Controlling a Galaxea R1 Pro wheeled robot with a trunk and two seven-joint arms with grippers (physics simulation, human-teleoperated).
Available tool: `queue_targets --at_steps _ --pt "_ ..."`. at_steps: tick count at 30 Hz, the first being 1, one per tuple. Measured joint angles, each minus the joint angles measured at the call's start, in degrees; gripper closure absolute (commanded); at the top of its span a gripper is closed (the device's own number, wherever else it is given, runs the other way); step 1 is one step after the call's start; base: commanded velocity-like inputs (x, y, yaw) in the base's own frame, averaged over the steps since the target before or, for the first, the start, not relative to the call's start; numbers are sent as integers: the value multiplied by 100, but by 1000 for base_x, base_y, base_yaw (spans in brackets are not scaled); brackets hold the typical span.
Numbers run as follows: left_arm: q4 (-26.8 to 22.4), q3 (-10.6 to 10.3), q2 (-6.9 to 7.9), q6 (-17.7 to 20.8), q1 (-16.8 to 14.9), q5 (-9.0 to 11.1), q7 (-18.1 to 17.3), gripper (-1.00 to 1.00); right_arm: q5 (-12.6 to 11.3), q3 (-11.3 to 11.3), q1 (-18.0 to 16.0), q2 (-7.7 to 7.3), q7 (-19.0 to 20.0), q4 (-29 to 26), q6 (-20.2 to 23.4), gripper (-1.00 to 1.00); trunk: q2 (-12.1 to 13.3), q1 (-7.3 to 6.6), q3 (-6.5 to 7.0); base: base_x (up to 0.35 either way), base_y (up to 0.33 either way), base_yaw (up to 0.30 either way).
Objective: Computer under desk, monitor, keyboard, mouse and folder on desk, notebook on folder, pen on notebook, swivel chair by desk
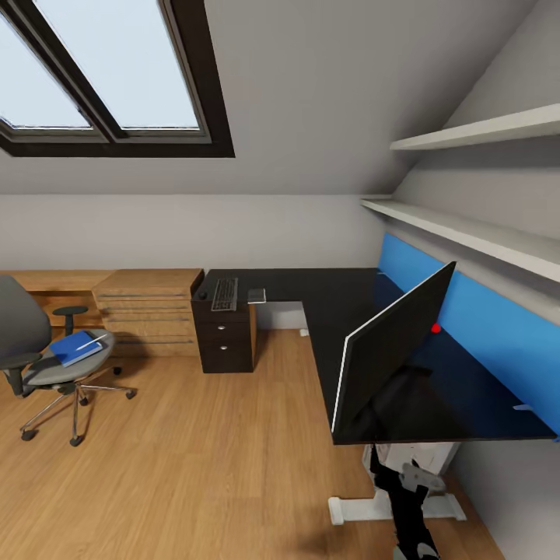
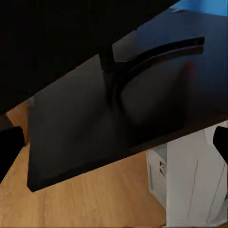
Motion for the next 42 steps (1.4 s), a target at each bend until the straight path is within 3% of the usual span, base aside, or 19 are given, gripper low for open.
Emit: queue_targets --at_steps 2,3,4,6,10,21,31,42 --pt "-1 5 0 -74 0 -4 1 -100 -4 -6 -6 -34 -42 -639 191 -100 0 0 0 0 0 0" --pt "-6 10 6 -191 1 -7 3 -100 -21 -18 -24 -70 -351 -1283 963 -100 2 1 -1 0 0 0" --pt "-4 9 7 -210 1 -8 4 -100 20 -10 -39 -75 -447 -1840 1184 -100 -2 0 1 0 0 0" --pt "-6 10 8 -240 1 -10 4 -100 20 -14 -63 -115 -690 -2204 1703 -100 0 0 0 0 0 0" --pt "-6 11 9 -262 1 -13 5 -100 17 -15 -117 -229 -906 -2486 2162 -100 0 0 0 0 0 0" --pt "17 12 9 -275 1 -14 -4 -100 32 -16 -146 -325 -1004 -2229 2345 -100 -1 -1 -1 19 0 0" --pt "19 13 2 -279 1 -14 -4 -100 67 57 -148 -293 -984 -2173 2360 -100 0 -3 -1 262 45 0" --pt "19 14 1 -279 2 -14 -3 -100 71 73 -148 -273 -973 -2152 2376 -100 0 -1 -1 85 117 0"
